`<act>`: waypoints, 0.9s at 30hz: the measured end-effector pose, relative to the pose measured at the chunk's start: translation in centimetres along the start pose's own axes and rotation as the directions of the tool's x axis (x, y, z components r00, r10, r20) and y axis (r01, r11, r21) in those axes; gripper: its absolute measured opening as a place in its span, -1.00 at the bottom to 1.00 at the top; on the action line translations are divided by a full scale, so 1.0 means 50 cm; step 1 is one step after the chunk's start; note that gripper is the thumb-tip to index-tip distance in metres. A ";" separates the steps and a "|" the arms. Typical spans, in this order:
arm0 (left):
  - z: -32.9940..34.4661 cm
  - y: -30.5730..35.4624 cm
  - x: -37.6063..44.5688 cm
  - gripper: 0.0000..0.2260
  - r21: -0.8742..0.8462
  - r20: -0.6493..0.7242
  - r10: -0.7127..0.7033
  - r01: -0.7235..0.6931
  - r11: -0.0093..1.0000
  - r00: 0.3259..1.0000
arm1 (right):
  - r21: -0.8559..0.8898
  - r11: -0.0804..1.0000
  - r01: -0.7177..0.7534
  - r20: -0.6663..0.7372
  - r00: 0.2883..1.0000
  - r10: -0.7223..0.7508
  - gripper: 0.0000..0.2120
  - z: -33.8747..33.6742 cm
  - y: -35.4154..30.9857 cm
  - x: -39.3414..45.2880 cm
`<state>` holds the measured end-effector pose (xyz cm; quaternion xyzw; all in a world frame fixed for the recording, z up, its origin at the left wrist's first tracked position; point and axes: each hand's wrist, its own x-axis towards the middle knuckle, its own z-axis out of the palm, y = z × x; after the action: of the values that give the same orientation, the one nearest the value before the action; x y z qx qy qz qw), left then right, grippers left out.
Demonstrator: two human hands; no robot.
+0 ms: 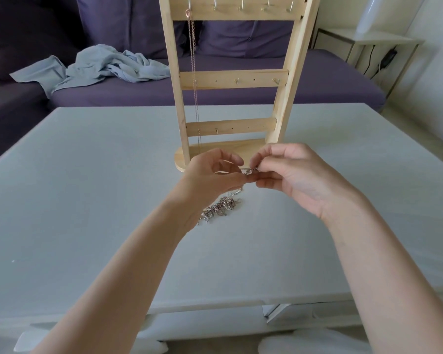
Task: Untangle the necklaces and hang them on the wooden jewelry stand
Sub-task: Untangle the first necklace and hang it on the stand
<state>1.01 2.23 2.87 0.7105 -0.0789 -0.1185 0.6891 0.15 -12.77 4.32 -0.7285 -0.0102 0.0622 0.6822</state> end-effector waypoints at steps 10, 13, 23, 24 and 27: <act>-0.012 -0.003 0.006 -0.72 0.304 -0.034 0.162 -0.144 0.942 0.986 | -0.063 0.998 -0.006 -0.014 1.000 0.005 -0.83 -0.002 0.007 0.001; -0.015 -0.002 0.005 -0.71 0.310 0.000 0.155 -0.148 0.939 0.988 | -0.087 0.996 -0.018 -0.028 0.999 0.015 -0.78 0.001 0.007 0.003; -0.008 -0.008 0.004 -0.72 0.294 0.018 0.114 -0.115 0.949 0.993 | -0.078 0.997 0.014 -0.129 0.991 -0.024 -0.74 0.005 0.002 0.005; -0.008 -0.007 0.004 -0.72 0.282 0.010 0.115 -0.113 0.953 0.993 | -0.084 0.996 0.024 -0.136 0.990 -0.036 -0.73 0.004 0.002 0.005; -0.009 -0.006 0.004 -0.75 0.241 -0.024 0.119 -0.110 0.964 0.993 | -0.105 0.993 0.061 -0.160 0.984 -0.077 -0.73 0.000 0.002 0.005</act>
<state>1.31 2.64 2.56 0.7847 -0.1201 -0.0543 0.6056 0.41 -12.77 4.18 -0.7636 0.0177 -0.0223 0.6451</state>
